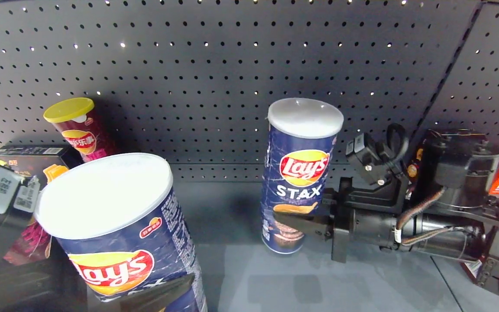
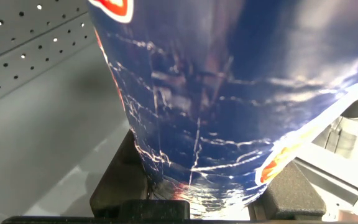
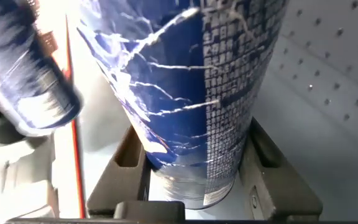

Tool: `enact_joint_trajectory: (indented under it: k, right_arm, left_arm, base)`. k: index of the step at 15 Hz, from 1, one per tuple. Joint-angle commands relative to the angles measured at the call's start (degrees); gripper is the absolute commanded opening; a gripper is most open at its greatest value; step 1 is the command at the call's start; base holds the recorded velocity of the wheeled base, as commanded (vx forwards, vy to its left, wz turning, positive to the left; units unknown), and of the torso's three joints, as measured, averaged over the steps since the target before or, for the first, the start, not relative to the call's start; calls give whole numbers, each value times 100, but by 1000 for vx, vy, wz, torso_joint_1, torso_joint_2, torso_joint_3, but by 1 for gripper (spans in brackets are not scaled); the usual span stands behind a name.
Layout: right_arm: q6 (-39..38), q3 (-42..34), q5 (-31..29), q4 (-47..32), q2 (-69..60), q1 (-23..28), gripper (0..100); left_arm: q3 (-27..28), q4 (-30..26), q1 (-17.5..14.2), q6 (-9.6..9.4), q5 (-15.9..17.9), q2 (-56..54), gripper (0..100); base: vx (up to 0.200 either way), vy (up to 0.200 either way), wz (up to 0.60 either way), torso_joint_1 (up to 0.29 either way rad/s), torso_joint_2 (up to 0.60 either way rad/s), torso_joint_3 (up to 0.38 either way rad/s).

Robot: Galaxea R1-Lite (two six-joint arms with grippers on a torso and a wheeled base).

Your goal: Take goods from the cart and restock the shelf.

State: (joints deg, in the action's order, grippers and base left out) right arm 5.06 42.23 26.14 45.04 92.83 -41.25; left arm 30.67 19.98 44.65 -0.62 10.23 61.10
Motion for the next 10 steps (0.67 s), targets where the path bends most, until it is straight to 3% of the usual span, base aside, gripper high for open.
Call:
enact_joint_trajectory:
  k: [1, 4, 10]
  right_arm:
    - [4, -602, 5, 277, -301, -76, 0]
    - [-5, -1366, 5, 1015, -248, -164, 0]
    - [13, -1577, -56, 1296, -55, -331, 0]
  left_arm:
    - [9, -12, 26, -8, -3, -107, 0]
    - [-17, -38, 26, -8, -21, -248, 0]
    - [-79, -38, -1, 1, -21, -274, 0]
  base:
    - [0, 0, 0, 0, 0, 0]
    - [0, 0, 0, 0, 0, 0]
    - [0, 0, 0, 0, 0, 0]
